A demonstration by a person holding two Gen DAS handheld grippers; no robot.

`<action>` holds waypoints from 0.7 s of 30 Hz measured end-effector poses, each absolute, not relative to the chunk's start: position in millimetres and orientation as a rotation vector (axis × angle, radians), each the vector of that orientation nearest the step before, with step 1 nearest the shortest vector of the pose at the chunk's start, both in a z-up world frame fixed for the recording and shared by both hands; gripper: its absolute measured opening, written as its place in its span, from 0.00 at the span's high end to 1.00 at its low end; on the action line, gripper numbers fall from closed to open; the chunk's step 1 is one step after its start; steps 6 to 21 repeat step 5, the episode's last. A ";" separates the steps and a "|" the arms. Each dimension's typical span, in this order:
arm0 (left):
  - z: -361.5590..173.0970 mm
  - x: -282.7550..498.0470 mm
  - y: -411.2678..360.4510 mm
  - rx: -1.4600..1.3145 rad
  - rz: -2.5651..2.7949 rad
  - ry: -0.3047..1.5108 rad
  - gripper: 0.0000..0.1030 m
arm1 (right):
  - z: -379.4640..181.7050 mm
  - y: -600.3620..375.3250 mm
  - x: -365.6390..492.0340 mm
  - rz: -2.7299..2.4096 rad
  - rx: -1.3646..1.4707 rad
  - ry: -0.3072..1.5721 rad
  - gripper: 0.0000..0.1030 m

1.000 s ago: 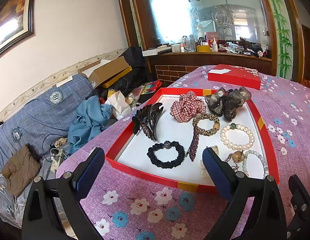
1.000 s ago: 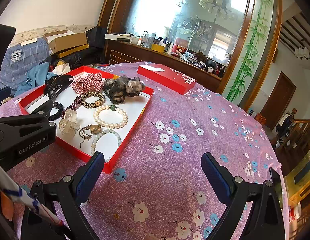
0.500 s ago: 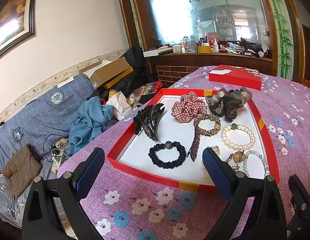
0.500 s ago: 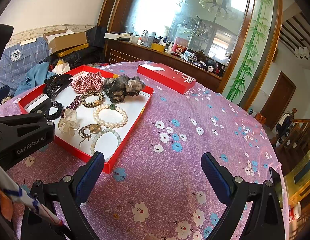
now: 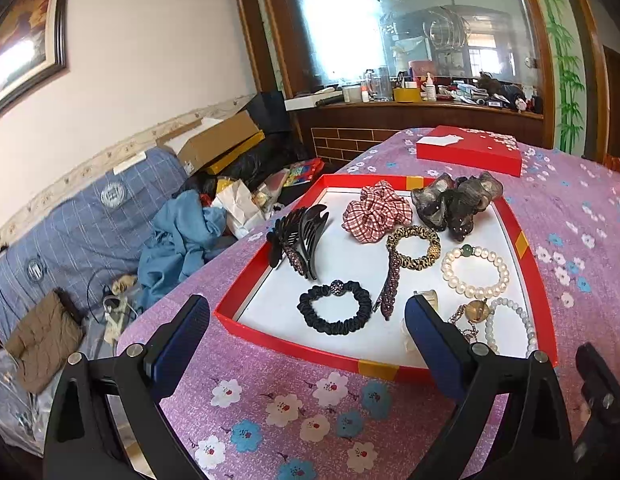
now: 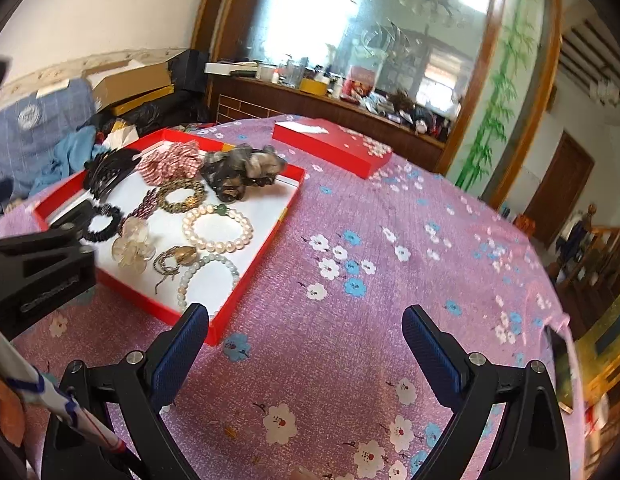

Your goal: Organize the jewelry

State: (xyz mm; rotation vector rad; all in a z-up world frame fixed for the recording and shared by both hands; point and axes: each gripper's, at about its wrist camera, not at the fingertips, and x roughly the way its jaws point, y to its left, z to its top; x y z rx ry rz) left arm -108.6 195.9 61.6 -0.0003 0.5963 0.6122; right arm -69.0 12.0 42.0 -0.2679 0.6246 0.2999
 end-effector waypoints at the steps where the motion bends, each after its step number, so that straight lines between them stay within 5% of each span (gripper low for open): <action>1: 63.8 -110.4 196.5 -0.009 0.618 0.595 0.05 | 41.2 2.9 -64.5 0.293 -0.238 0.651 0.04; 5: 67.9 -112.2 187.0 0.013 0.526 0.639 0.05 | 35.0 -51.1 -52.4 0.239 -0.106 0.771 0.04; 21: 67.9 -112.2 187.0 0.013 0.526 0.639 0.05 | 35.0 -51.1 -52.4 0.239 -0.106 0.771 0.04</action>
